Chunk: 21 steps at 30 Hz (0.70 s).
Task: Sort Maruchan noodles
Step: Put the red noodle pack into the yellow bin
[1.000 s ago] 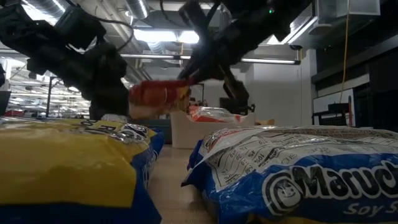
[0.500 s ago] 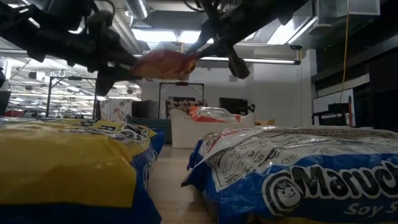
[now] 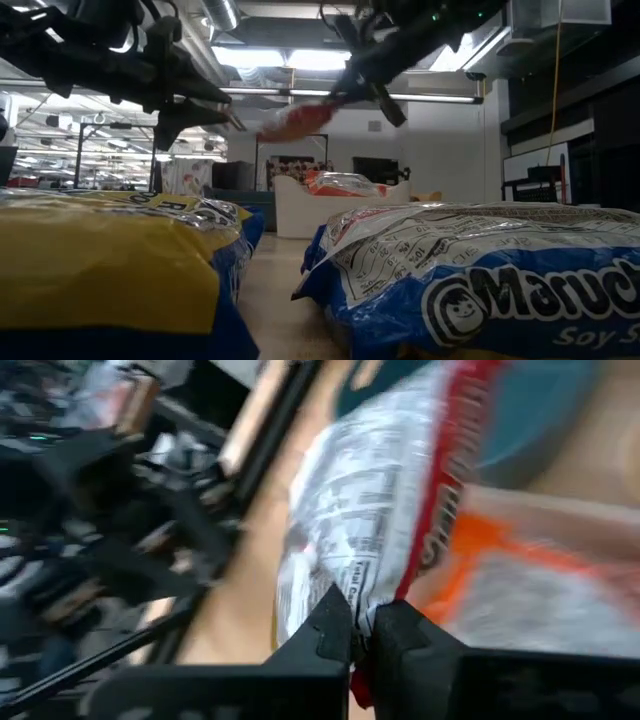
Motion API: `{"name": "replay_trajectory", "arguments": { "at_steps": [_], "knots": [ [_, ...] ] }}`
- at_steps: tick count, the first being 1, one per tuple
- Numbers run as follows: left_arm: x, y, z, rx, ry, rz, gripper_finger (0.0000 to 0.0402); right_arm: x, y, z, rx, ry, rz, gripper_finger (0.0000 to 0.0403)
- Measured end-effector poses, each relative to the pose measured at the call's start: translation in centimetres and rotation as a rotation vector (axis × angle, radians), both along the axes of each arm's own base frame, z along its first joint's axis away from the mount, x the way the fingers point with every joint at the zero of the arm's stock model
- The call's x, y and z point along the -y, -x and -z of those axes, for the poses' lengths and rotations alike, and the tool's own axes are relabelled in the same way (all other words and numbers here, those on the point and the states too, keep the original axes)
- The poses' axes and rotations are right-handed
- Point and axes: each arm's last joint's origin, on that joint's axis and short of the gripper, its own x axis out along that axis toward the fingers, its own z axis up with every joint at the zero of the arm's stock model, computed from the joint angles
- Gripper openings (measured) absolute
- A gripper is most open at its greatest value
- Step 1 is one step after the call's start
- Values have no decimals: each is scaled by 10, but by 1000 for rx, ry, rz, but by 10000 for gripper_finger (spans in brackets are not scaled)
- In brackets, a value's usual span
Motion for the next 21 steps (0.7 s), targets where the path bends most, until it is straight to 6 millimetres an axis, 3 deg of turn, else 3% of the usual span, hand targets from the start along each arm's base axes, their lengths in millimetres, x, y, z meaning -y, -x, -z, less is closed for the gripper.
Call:
{"name": "replay_trajectory", "arguments": {
  "at_steps": [10, 21],
  "knots": [
    [-7, 3, 6, -56, 16, -45, 140, 88, 53, 7, -147, 36, -92, 0],
    [-16, 7, 9, -94, 17, -146, 140, 167, 135, 11, -32, 24, -257, 0]
  ]
}}
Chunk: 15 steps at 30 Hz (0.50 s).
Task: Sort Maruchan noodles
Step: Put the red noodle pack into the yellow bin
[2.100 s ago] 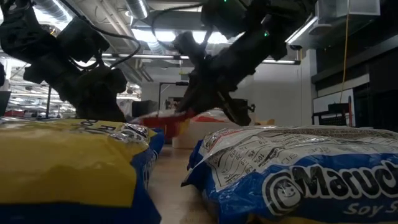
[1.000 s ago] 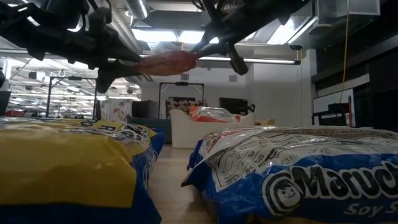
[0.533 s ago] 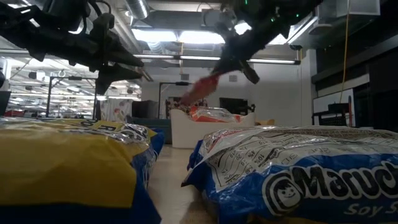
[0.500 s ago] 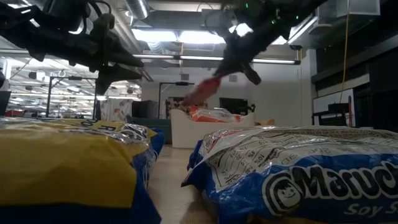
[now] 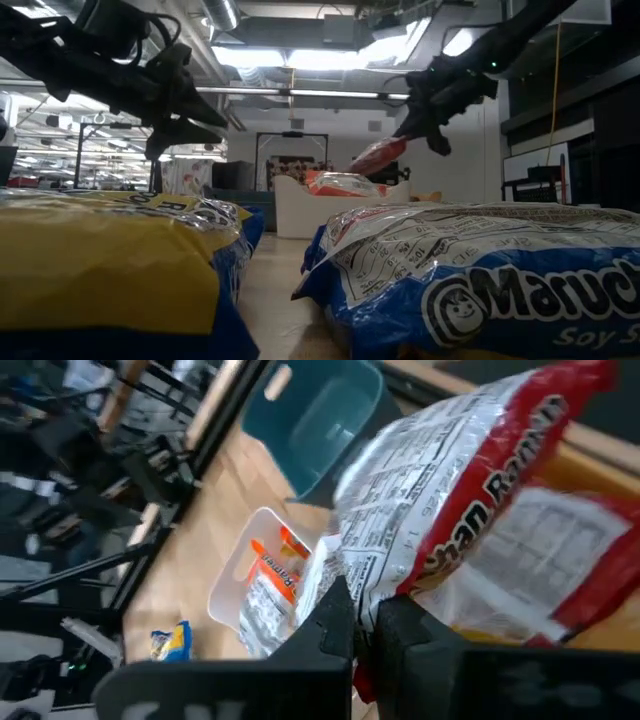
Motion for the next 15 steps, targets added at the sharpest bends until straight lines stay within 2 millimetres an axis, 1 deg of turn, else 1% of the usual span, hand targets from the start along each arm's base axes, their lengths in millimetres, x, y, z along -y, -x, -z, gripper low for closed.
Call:
{"name": "replay_trajectory", "arguments": {
  "at_steps": [4, 8, 11, 15],
  "knots": [
    [-4, 2, 1, -11, -7, -59, 140, 12, 17, -2, 67, 30, -46, 0],
    [-8, 4, 2, -23, -6, -98, 140, 16, 24, -2, 119, 72, -106, 0],
    [-11, 5, 2, -23, -6, -117, 140, 22, 19, -1, 141, 97, -154, 0],
    [-15, 7, 2, -24, -6, -140, 140, 37, 8, 0, 183, 124, -220, 0]
  ]
}}
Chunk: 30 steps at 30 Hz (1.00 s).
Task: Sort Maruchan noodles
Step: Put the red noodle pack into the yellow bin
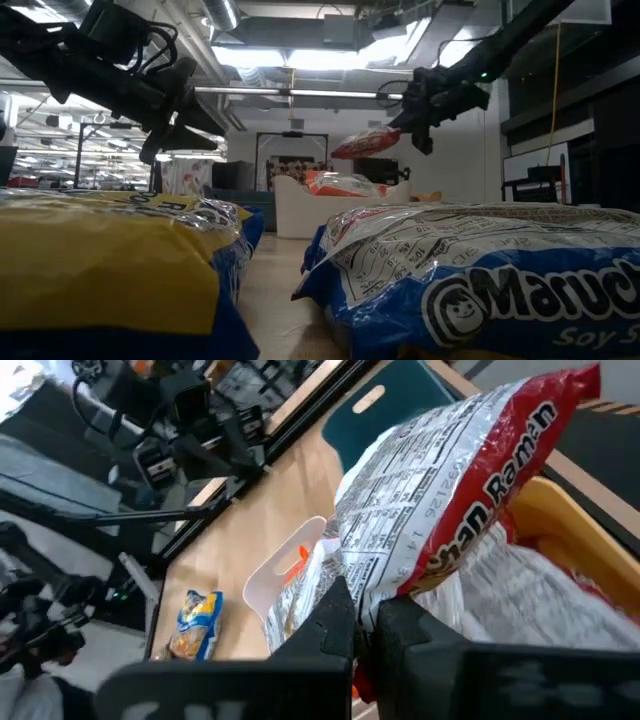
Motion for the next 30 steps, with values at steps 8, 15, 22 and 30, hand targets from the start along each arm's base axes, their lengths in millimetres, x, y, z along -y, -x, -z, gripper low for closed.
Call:
{"name": "replay_trajectory", "arguments": {
  "at_steps": [8, 15, 22, 30],
  "knots": [
    [-4, 2, 0, 2, 6, -28, 140, 30, -17, 4, -61, 10, -141, 0],
    [-6, 6, 8, -68, 44, -69, 140, 43, -23, 13, -286, 45, -282, 0],
    [-8, 7, 8, -70, 49, -110, 140, 51, -24, 20, -429, 104, -322, 0],
    [-8, 8, 8, -73, 42, -131, 140, 52, -21, 24, -604, 184, -330, 10]
  ]
}}
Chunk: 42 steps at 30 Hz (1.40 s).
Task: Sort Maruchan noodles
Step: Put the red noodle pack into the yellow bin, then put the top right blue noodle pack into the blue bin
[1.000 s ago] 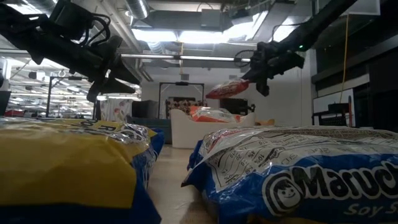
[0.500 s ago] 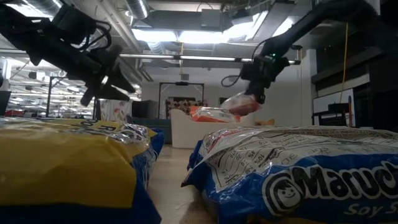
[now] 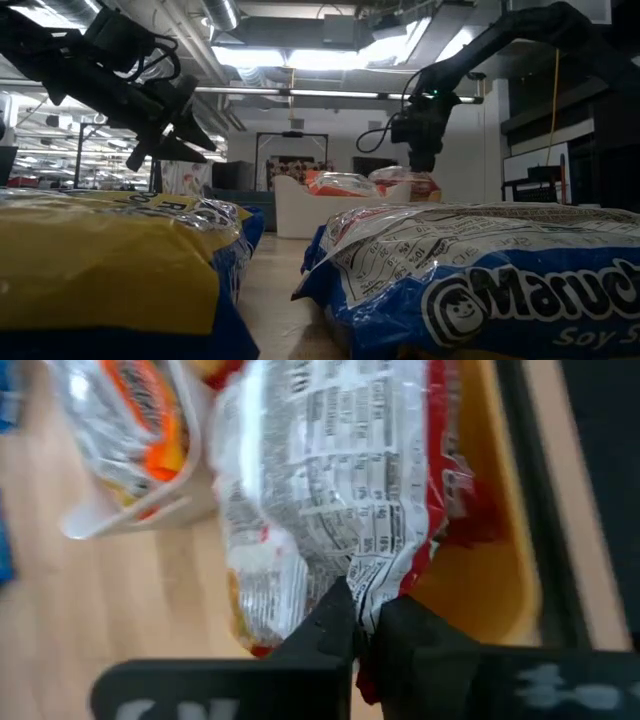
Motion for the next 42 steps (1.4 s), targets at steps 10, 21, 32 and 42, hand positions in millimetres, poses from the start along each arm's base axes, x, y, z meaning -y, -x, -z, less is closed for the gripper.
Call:
{"name": "replay_trajectory", "arguments": {
  "at_steps": [10, 21, 32, 42],
  "knots": [
    [0, 0, 0, -5, -7, -14, 140, -2, -12, 1, -23, 68, -19, 120],
    [-1, 1, 0, -16, -21, -19, 140, -14, -42, -18, -140, 254, -58, 199],
    [7, -4, 1, 5, 30, 281, 140, -22, -54, -102, 59, 262, 96, 243],
    [45, -6, 17, -118, 199, 768, 140, -85, -95, -126, 153, 73, -3, 246]
  ]
}}
